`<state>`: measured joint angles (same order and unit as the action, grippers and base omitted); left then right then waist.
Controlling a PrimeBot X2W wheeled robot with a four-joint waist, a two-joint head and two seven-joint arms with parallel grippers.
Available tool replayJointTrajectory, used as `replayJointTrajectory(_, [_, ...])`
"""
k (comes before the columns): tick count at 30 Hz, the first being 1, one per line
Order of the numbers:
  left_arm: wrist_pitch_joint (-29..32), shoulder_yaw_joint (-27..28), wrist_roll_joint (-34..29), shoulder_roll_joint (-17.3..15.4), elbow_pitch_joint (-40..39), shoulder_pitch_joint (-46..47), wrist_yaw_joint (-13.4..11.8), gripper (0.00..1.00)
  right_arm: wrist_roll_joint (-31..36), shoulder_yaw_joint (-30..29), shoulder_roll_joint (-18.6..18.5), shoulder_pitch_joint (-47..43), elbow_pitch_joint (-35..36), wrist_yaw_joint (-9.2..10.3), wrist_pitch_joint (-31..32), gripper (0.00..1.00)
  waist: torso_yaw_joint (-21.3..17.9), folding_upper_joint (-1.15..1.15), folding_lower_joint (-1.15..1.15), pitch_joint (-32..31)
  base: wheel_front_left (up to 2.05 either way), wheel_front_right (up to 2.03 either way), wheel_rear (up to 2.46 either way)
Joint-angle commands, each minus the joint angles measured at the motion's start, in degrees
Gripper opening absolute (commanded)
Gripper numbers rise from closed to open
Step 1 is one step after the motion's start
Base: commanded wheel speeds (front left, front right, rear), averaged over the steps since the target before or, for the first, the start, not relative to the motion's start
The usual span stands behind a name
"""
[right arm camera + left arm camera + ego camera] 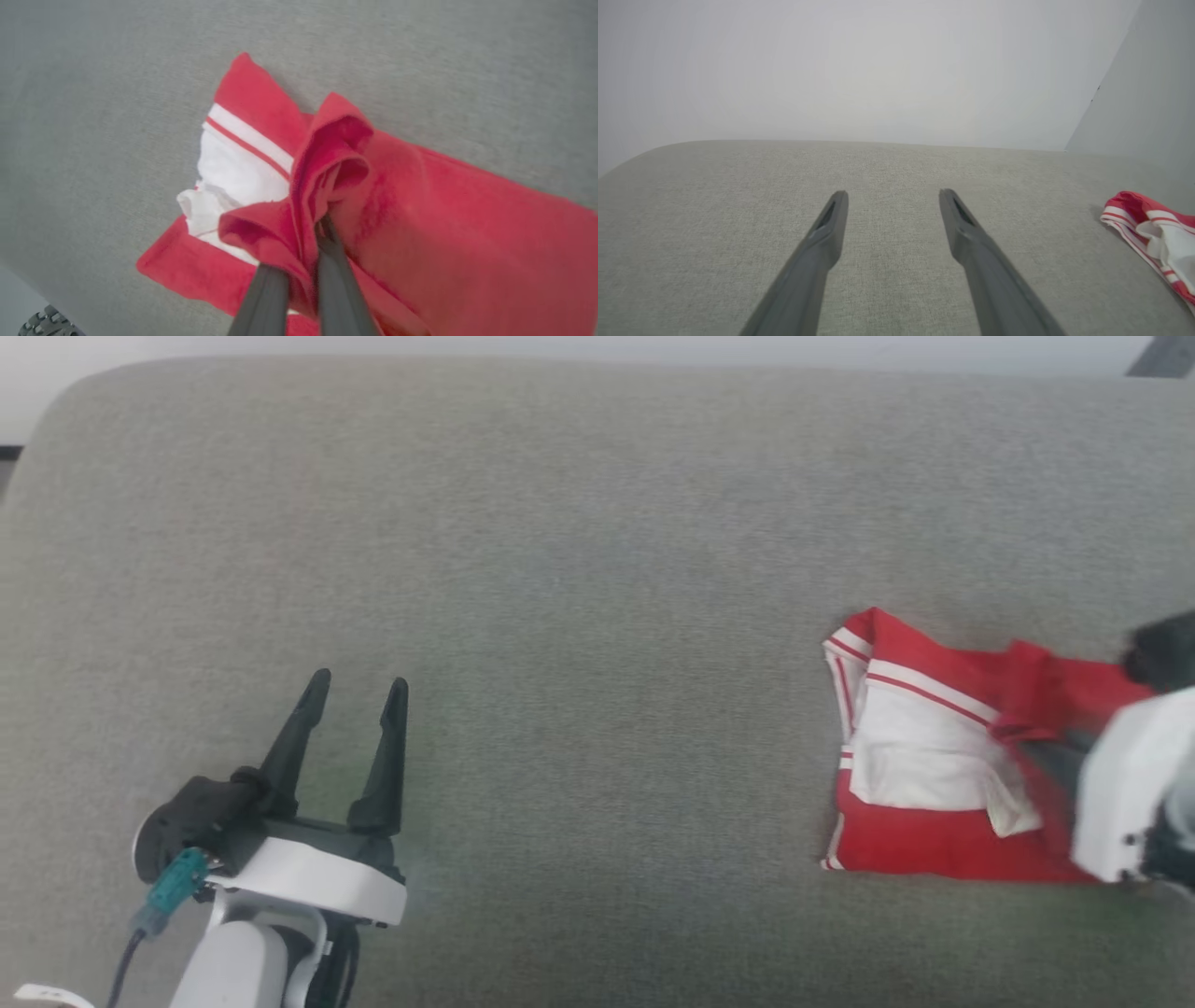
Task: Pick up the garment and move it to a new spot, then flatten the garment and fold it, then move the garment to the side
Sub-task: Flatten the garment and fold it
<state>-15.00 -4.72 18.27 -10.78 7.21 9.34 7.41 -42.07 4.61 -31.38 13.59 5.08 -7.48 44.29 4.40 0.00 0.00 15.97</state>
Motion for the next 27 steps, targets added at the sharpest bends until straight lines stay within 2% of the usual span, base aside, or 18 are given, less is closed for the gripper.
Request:
replayJointTrajectory(1, [-0.22,-0.29,0.72,0.31,-0.14,0.04,0.10,1.00,0.64,1.47,0.32,1.01,0.41,-0.03,0.21,0.00,0.83,0.00,0.00,0.28,0.00,0.00,0.00])
replayJointTrajectory(7, [-0.22,-1.32,0.86,1.26,0.05,1.07,0.10,1.00,1.51,7.61,1.28,4.44,-1.24,-0.03,0.76,0.00,3.26,0.00,0.00,1.18,0.00,0.00,0.00])
replayJointTrajectory(14, [-0.22,-1.29,0.31,1.60,1.10,1.42,0.10,1.00,1.43,10.75,1.48,6.78,-5.69,-0.03,-2.78,0.00,4.36,0.00,0.00,1.27,0.00,0.00,0.00])
replayJointTrajectory(15, [-0.22,-1.13,0.34,1.46,1.26,1.29,0.10,1.00,1.19,10.89,1.50,6.98,-6.24,-0.03,-3.57,0.09,4.24,0.00,0.00,1.16,0.00,0.00,0.00])
replayJointTrajectory(16, [-0.22,-0.98,0.37,1.35,1.33,1.09,0.10,1.00,0.89,11.06,1.49,6.98,-6.63,-0.03,-4.45,0.32,4.08,0.00,0.00,0.97,0.00,0.00,0.00])
replayJointTrajectory(17, [-0.22,-0.84,0.41,1.24,1.39,0.87,0.10,1.00,0.68,10.91,1.42,7.03,-7.04,-0.03,-5.41,0.47,3.86,0.00,0.00,0.80,0.00,0.00,0.00])
replayJointTrajectory(18, [-0.22,-0.72,0.40,1.16,1.52,0.66,0.10,1.00,0.41,10.60,1.35,7.10,-7.40,-0.03,-6.43,1.00,3.58,0.00,0.00,0.61,0.00,0.00,0.00])
replayJointTrajectory(27, [-0.22,-0.02,1.54,0.23,2.76,-0.59,0.10,1.00,-0.05,7.31,-0.64,5.55,-10.35,-0.03,-15.54,1.00,-0.36,0.00,0.00,-2.34,0.00,0.00,0.00])
